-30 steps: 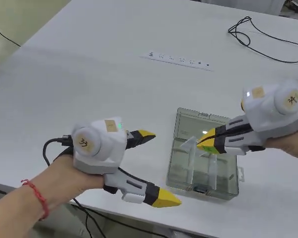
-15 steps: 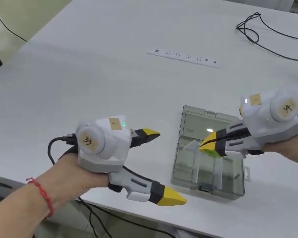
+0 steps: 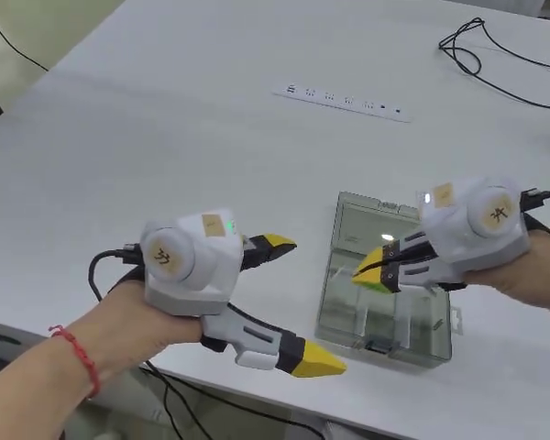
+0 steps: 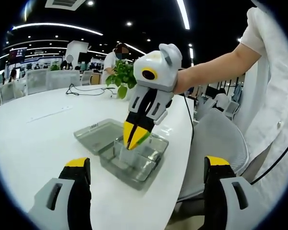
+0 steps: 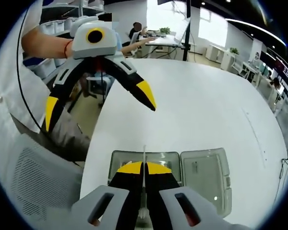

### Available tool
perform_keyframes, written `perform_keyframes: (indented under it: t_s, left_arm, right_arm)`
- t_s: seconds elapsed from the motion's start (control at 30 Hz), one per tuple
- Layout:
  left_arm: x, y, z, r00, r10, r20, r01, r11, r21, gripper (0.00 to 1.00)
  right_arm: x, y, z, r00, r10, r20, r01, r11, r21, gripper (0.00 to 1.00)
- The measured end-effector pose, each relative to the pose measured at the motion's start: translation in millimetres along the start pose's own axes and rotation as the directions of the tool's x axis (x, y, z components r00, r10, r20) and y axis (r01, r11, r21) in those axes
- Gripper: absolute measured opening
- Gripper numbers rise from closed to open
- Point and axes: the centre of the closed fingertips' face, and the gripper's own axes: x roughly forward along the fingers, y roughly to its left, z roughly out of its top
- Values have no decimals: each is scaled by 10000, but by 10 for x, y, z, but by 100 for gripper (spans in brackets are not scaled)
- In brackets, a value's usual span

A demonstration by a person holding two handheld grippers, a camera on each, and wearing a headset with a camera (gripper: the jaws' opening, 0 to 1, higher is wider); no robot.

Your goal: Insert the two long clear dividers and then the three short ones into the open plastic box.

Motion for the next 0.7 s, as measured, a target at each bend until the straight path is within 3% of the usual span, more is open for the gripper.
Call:
perform_keyframes:
  t_s: [0.7]
  left_arm:
    - [9,-5,-42,9999,-34,-117,34,10000,-5,100]
  right_arm:
    - [241,-8,-185,9976,207,-666,-176,9987,468,3]
